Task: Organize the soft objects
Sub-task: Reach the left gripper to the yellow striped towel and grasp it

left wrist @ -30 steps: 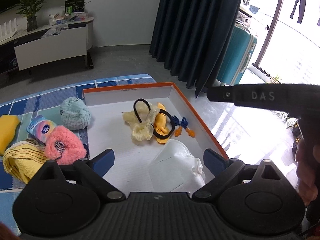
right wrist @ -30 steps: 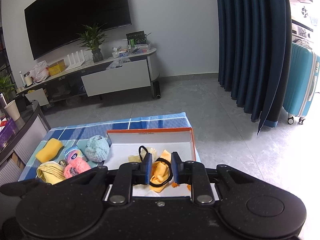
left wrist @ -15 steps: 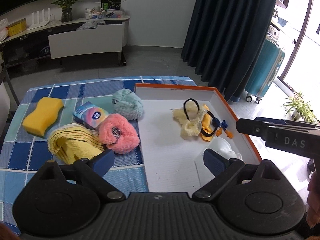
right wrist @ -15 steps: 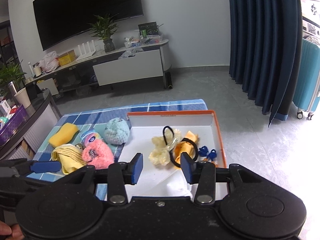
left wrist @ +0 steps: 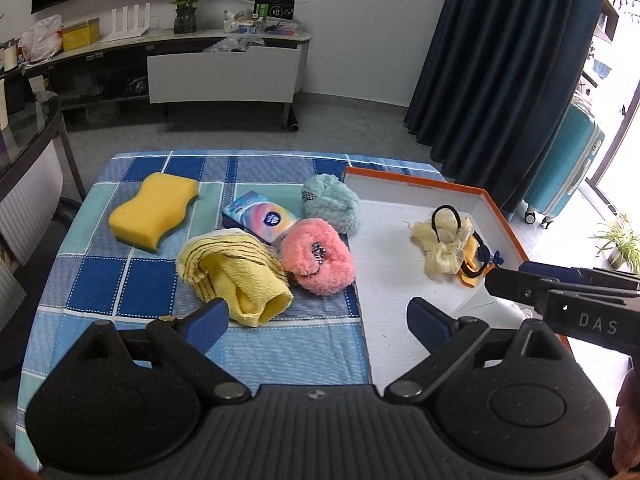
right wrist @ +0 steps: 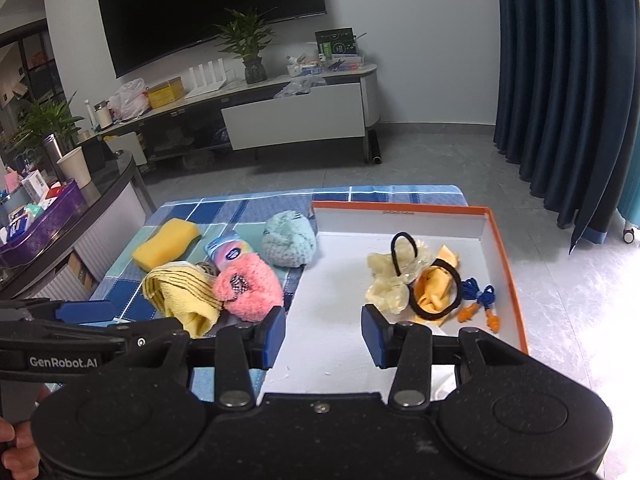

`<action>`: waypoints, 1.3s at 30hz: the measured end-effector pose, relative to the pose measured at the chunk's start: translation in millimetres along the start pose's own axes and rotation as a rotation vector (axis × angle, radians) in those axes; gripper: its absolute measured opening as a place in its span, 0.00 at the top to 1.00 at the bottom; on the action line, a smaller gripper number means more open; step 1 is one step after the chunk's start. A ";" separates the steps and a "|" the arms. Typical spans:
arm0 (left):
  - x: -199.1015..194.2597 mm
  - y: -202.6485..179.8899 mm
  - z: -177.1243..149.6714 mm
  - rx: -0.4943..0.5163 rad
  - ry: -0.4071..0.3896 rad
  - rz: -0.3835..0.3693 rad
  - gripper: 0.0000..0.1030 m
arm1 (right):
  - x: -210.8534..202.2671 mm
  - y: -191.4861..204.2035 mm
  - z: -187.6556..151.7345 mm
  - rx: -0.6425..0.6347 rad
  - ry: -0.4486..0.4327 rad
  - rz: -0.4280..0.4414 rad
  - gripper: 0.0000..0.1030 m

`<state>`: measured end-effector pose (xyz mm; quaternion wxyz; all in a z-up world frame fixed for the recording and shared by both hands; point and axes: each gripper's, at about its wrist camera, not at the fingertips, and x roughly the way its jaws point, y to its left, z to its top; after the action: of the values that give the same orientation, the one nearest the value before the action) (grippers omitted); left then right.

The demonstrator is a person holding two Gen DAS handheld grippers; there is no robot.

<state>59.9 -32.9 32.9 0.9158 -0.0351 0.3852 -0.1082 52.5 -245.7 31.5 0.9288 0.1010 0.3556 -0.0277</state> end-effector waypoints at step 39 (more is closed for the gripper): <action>13.7 50.3 -2.9 -0.087 0.040 0.075 0.04 | 35.7 41.4 -4.5 -0.066 0.080 0.071 0.44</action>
<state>75.8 13.1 13.9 0.9089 -0.0582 0.4088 -0.0577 81.2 -203.6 11.4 0.9170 0.0841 0.3895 0.0211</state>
